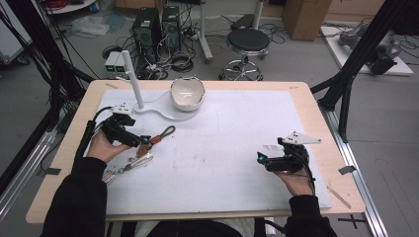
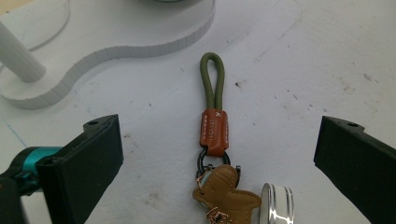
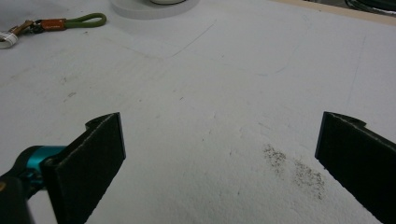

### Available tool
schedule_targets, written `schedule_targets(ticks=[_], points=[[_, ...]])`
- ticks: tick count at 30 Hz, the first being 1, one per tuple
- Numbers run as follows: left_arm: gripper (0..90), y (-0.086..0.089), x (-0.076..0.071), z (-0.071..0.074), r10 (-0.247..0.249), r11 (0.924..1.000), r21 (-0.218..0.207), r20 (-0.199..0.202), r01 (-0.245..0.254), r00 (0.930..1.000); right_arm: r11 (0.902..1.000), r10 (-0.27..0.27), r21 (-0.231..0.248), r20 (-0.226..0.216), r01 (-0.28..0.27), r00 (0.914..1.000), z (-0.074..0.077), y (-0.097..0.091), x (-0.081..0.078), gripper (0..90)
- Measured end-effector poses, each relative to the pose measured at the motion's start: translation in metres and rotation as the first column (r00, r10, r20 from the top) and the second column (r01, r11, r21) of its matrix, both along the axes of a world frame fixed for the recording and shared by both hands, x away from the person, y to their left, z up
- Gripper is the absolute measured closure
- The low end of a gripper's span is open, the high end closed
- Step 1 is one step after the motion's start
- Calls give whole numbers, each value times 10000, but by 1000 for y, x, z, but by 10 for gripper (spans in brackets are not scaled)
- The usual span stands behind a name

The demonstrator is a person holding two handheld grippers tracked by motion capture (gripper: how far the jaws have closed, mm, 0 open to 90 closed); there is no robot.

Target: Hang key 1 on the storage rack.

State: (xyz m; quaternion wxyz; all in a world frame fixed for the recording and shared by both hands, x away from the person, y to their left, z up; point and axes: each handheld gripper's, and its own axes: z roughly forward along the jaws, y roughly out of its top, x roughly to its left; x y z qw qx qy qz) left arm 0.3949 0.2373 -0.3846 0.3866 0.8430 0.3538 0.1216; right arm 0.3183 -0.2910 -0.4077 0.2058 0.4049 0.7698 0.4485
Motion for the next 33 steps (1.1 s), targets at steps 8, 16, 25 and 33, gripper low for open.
schedule_targets(ticks=[8, 16, 25, 33], points=[[18, -15, 12, -5, -340, 9983, 448, -543, 365, 9979, 9999, 54, -88, -90, -55, 9999, -1, 1, 1, 5], [90, -32, 22, -10, -1018, 9890, 949, -1187, 1133, 9877, 9997, 105, -242, -99, -108, 9999, -2, 2, 2, 5], [155, -29, 35, -26, -879, 9887, 1047, -1756, 1074, 9805, 9996, 138, -256, -129, -141, 9998, -2, 1, 2, 5], [380, -27, 37, -29, -636, 9857, 1437, -1637, 876, 9845, 9995, 184, -266, -171, -188, 9997, -2, 2, 1, 6]])
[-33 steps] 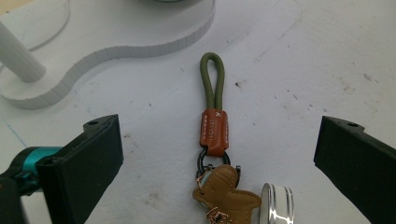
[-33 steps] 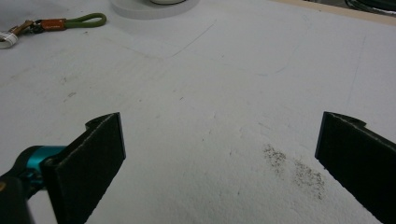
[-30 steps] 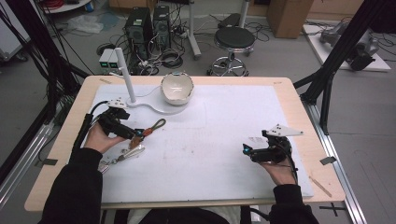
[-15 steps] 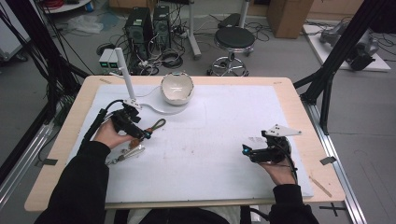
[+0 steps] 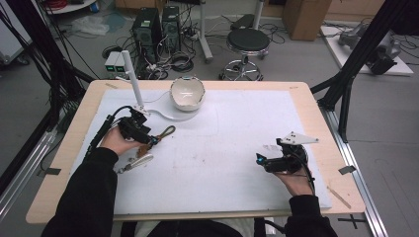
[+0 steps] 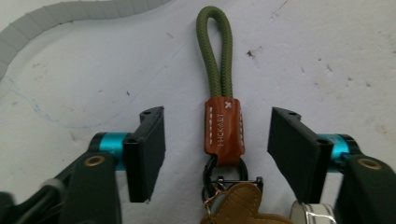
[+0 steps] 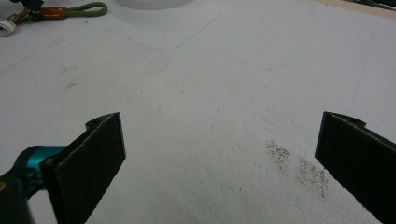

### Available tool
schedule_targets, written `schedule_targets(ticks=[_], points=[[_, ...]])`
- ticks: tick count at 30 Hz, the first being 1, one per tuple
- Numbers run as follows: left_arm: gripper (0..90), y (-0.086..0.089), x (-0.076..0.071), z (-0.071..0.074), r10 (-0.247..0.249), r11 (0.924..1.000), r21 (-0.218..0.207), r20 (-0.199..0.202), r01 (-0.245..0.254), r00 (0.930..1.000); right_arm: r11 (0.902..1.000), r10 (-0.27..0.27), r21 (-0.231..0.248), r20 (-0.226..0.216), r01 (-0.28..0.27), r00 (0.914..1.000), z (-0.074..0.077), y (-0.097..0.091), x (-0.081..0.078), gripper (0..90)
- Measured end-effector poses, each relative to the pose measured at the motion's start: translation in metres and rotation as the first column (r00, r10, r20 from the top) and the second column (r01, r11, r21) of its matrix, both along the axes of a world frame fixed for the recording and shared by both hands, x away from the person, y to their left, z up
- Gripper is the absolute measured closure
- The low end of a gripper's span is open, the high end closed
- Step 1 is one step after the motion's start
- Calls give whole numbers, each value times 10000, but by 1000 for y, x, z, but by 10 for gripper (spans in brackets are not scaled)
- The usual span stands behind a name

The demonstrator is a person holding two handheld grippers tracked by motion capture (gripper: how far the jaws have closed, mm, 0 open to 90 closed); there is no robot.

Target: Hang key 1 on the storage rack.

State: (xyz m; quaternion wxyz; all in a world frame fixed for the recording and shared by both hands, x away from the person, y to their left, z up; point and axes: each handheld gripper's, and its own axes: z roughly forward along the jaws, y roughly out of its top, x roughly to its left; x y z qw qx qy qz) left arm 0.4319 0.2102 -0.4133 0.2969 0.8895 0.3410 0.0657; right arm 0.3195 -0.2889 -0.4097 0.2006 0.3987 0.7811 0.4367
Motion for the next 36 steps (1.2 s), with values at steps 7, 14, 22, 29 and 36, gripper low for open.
schedule_targets(ticks=[7, 14, 22, 29, 36], points=[[472, 1, 2, -2, 0, 10000, -40, -136, 0, 9999, 10000, -19, 43, 0, 19, 10000, 0, 0, 0, 5], [518, -1, 4, -8, 73, 9992, 390, -445, -56, 9990, 9997, 187, 142, 117, -188, 9998, 1, 0, -1, 5], [735, 1, 5, -8, -12, 9995, 301, -529, 28, 9986, 9997, 199, 126, 86, -200, 9998, 1, 0, -2, 5], [757, 7, 6, -6, -9, 10000, 66, -554, 12, 9985, 9998, 171, 107, 105, -172, 9998, 0, -2, -2, 5], [763, 22, 4, 9, 290, 9982, -510, -327, -306, 9990, 9999, 136, 66, 80, -137, 9999, 0, -1, -2, 5]])
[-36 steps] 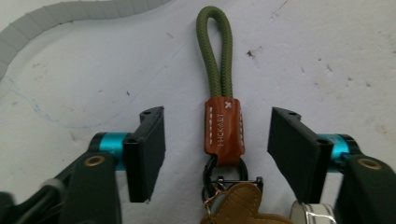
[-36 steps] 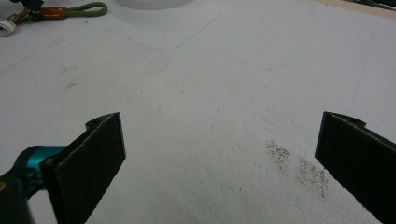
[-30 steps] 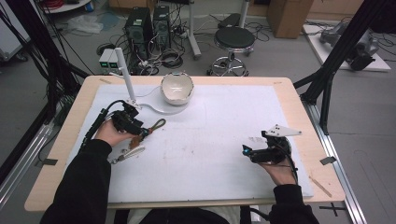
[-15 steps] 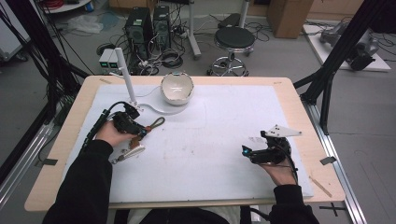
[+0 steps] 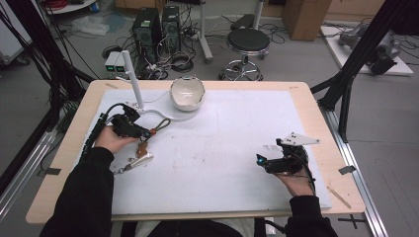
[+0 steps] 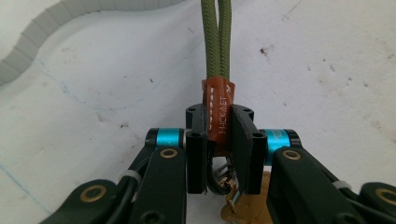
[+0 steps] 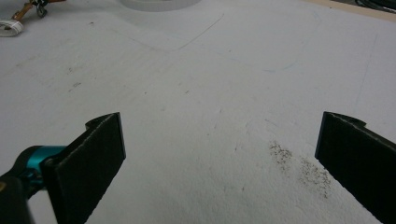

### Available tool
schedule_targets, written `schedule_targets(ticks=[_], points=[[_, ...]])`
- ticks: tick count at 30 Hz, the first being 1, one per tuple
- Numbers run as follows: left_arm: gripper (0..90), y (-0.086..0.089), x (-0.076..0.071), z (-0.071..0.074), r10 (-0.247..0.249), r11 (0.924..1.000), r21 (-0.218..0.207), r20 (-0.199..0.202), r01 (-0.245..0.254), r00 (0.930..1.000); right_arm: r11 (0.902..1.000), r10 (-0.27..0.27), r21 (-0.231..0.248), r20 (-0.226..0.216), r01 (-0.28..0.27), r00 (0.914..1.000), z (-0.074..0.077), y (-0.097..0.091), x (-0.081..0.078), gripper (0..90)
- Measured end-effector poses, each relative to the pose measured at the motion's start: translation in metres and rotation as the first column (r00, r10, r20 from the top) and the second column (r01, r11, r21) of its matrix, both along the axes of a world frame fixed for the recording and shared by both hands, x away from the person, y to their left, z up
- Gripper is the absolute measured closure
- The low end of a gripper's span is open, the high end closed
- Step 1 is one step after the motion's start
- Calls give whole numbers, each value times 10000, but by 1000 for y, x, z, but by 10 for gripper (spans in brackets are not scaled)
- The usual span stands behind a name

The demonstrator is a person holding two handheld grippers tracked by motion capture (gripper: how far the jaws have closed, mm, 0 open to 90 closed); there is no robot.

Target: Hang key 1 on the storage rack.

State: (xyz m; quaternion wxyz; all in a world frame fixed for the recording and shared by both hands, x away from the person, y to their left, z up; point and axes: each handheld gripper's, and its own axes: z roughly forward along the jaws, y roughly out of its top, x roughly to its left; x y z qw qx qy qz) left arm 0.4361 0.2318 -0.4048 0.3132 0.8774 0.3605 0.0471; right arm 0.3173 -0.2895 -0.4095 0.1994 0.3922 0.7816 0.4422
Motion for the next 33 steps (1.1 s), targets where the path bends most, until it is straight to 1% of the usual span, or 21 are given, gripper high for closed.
schedule_targets(ticks=[3, 4, 6, 8, 11, 13, 15, 17, 18, 21, 23, 24, 25, 26, 27, 28, 29, 30, 31, 32, 33], points=[[763, 3, 0, 3, 90, 10000, -15, 102, -89, 9999, 10000, 0, 1, 4, 0, 10000, 0, 0, 0, 5], [763, 6, -1, 6, 183, 9998, -103, 134, -181, 9997, 10000, -15, 1, -14, 15, 10000, 0, 0, 0, 5], [763, 8, -2, 8, 148, 9994, -322, 60, -146, 9999, 10000, -21, -2, -8, 21, 10000, 0, 0, 0, 5], [763, 8, -3, 10, 134, 9993, -343, 123, -130, 9998, 10000, -18, -13, 6, 18, 10000, 0, 0, 0, 5], [763, 10, -4, 14, 122, 9983, -578, 33, -120, 9999, 10000, -13, -16, -20, 13, 10000, 0, 0, 0, 6], [763, 10, -4, 15, 114, 9981, -598, 49, -111, 9999, 10000, 30, -47, -28, -30, 10000, 0, 0, 0, 5], [763, 11, -6, 20, 40, 9974, -720, 134, -31, 9999, 10000, 29, -50, -34, -30, 10000, -1, 1, 1, 6], [763, 11, -6, 21, 31, 9975, -706, 170, -19, 9999, 10000, 33, -56, -30, -33, 10000, -1, 1, 1, 5], [764, 13, -6, 25, 24, 9966, -827, 231, -5, 9997, 10000, 18, -47, -34, -18, 10000, -1, 0, 1, 5], [766, 14, -6, 28, -2, 9964, -842, 234, 22, 9997, 10000, 5, -29, -75, -5, 10000, 0, 0, 0, 5], [768, 16, -8, 38, -67, 9965, -834, 523, 111, 9986, 10000, 22, -64, -61, -22, 10000, -1, 0, 0, 6], [768, 16, -9, 41, -64, 9961, -869, 587, 115, 9983, 10000, 37, -78, -60, -37, 10000, -1, 0, 0, 6], [768, 16, -9, 41, -64, 9961, -869, 587, 115, 9983, 10000, 37, -78, -60, -37, 10000, -1, 0, 0, 6], [768, 18, -10, 46, -25, 9956, -930, 718, 92, 9974, 10000, 47, -64, -47, -47, 10000, 0, 0, 0, 5], [768, 18, -10, 46, -25, 9956, -930, 718, 92, 9974, 10000, 24, -55, -67, -25, 10000, 0, 0, 0, 6], [768, 22, -10, 52, 33, 9945, -1046, 808, 51, 9967, 10000, 24, -58, -66, -25, 10000, 0, 0, 0, 5], [768, 22, -10, 52, 33, 9945, -1046, 808, 51, 9967, 10000, 24, -58, -66, -25, 10000, 0, 0, 0, 5], [768, 24, -10, 58, 49, 9947, -1030, 871, 41, 9962, 10000, 38, -71, -46, -38, 10000, 0, 0, 0, 5], [768, 24, -10, 58, 49, 9947, -1030, 871, 41, 9962, 10000, 35, -55, -59, -35, 10000, 0, 1, 0, 5], [769, 24, -10, 64, 31, 9945, -1049, 909, 65, 9959, 10000, 41, -78, -37, -41, 10000, -1, 1, 0, 5], [768, 24, -10, 64, 31, 9945, -1049, 909, 65, 9959, 10000, 41, -78, -37, -41, 10000, -1, 1, 0, 5]])
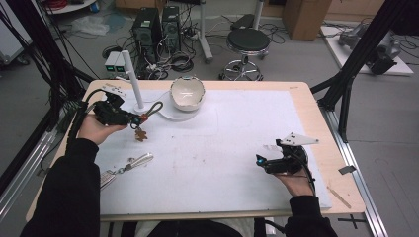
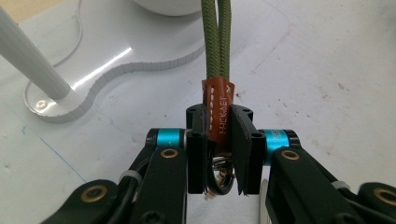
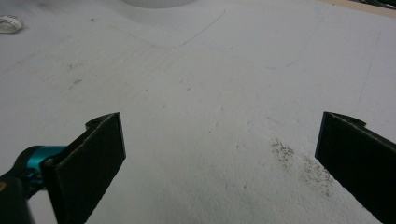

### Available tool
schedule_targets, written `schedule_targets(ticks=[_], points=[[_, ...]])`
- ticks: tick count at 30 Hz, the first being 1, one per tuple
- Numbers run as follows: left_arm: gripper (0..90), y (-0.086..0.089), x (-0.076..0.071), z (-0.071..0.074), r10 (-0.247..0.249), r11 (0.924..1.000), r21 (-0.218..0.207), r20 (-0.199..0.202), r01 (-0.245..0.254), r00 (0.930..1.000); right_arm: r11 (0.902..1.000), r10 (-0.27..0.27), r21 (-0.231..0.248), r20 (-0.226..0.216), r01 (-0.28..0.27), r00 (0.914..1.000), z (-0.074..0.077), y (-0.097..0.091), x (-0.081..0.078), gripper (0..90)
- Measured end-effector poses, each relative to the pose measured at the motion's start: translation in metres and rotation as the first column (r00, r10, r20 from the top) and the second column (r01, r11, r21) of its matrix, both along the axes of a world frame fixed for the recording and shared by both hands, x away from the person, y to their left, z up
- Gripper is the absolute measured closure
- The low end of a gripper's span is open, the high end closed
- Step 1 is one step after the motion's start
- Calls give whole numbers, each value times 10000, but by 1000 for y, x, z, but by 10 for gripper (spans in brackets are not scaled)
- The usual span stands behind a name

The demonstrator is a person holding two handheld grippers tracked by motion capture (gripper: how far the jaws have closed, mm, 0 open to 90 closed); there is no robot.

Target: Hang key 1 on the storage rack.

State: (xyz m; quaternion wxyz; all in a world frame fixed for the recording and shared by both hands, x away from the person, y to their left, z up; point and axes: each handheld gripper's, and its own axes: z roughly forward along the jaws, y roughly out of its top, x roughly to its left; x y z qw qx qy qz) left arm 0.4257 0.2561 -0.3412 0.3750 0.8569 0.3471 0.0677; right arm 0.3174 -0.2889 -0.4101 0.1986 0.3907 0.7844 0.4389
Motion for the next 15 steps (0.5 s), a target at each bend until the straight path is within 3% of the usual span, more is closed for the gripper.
schedule_targets(ticks=[5, 15], points=[[769, 4, -2, 19, 40, 9999, -108, 444, -35, 9990, 10000, 13, 9, -72, -13, 10000, 0, 0, 0, 5], [769, 12, -6, 43, 228, 9996, -204, 820, -212, 9964, 10000, 4, 4, -70, -4, 10000, 0, 1, 0, 5]])
